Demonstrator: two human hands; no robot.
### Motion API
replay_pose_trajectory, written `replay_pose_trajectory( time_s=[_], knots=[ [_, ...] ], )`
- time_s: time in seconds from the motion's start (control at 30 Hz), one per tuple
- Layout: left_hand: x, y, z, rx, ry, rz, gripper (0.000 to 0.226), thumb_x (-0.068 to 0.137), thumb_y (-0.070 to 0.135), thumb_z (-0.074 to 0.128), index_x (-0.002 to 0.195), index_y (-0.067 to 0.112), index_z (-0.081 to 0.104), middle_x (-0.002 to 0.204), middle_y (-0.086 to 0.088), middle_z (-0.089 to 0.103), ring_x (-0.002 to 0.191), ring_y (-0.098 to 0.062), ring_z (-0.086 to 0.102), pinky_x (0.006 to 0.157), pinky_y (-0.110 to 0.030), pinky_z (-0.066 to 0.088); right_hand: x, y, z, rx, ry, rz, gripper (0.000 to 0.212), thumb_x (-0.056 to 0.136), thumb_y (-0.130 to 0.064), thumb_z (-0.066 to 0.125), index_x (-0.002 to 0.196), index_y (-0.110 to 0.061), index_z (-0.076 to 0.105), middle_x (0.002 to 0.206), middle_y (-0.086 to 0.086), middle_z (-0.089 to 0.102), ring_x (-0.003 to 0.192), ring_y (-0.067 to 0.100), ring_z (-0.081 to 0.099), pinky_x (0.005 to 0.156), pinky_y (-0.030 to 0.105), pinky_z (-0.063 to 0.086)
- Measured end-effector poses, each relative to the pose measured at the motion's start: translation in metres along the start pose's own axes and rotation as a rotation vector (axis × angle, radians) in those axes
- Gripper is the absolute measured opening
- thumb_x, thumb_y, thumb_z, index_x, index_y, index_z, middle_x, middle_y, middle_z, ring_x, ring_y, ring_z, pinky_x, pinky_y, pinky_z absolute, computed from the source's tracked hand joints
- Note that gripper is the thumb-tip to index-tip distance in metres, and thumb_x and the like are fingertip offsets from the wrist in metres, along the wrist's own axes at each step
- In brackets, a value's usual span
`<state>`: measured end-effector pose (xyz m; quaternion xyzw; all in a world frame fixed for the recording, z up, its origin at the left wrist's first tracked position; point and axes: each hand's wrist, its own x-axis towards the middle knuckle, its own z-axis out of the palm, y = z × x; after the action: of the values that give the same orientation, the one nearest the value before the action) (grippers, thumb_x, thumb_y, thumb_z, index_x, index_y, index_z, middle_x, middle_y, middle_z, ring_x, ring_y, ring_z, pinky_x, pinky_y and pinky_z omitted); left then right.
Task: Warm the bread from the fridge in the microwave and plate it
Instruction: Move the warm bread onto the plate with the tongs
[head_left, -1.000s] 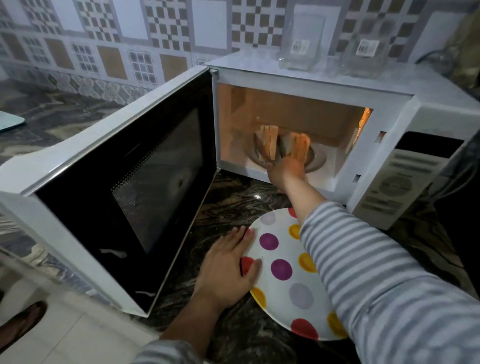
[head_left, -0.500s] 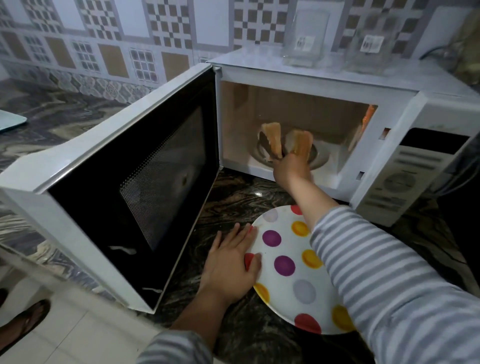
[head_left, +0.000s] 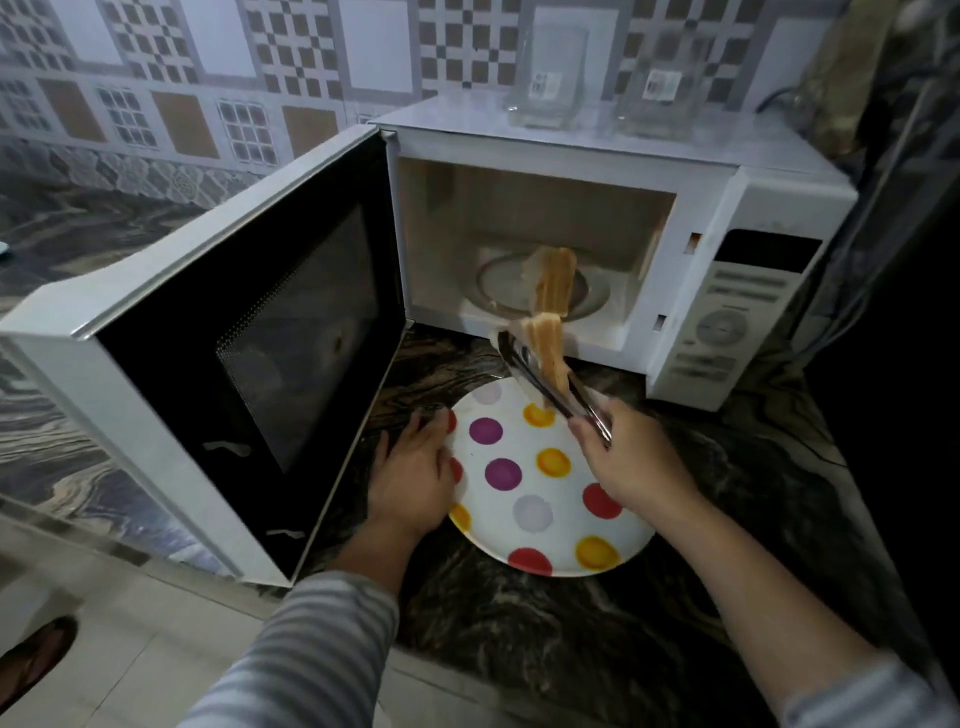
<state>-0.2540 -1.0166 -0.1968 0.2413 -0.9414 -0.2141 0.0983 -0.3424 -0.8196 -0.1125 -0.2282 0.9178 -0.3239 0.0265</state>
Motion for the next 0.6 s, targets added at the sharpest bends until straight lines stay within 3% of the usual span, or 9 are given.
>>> replay_pose_trajectory(
  time_s=[0.23, 0.47, 0.6],
  knots=[
    [0.009, -0.015, -0.005, 0.032, 0.068, -0.043, 0.058, 0.094, 0.021, 0.043, 0.150, 0.019, 0.027, 0.154, 0.001, 0.031, 0.145, -0.016, 0.020, 0.118, -0.036, 0.012, -0.041, 0.044, 0.008, -0.110, -0.046, 0.102, 0.044, 0.094, -0.040, 0.051, 0.129, -0.013, 0.052, 0.117, 0.009, 0.063, 0.106, 0.027, 0.060, 0.084, 0.034, 0.049],
    [0.011, -0.014, -0.004, 0.063, 0.079, -0.052, 0.056, 0.096, 0.023, 0.039, 0.150, 0.020, 0.026, 0.154, 0.001, 0.031, 0.144, -0.015, 0.022, 0.117, -0.034, 0.012, -0.027, 0.048, 0.012, -0.192, -0.064, 0.095, 0.040, 0.096, -0.041, 0.047, 0.125, -0.013, 0.052, 0.116, 0.008, 0.061, 0.105, 0.029, 0.058, 0.077, 0.032, 0.044],
    [0.010, -0.015, -0.002, 0.049, 0.094, -0.045, 0.056, 0.094, 0.021, 0.041, 0.149, 0.018, 0.029, 0.153, 0.001, 0.035, 0.142, -0.016, 0.026, 0.117, -0.035, 0.014, -0.022, 0.048, 0.014, -0.185, -0.082, 0.085, 0.039, 0.095, -0.041, 0.049, 0.121, -0.012, 0.054, 0.114, 0.010, 0.062, 0.103, 0.030, 0.059, 0.081, 0.035, 0.048]
  ],
)
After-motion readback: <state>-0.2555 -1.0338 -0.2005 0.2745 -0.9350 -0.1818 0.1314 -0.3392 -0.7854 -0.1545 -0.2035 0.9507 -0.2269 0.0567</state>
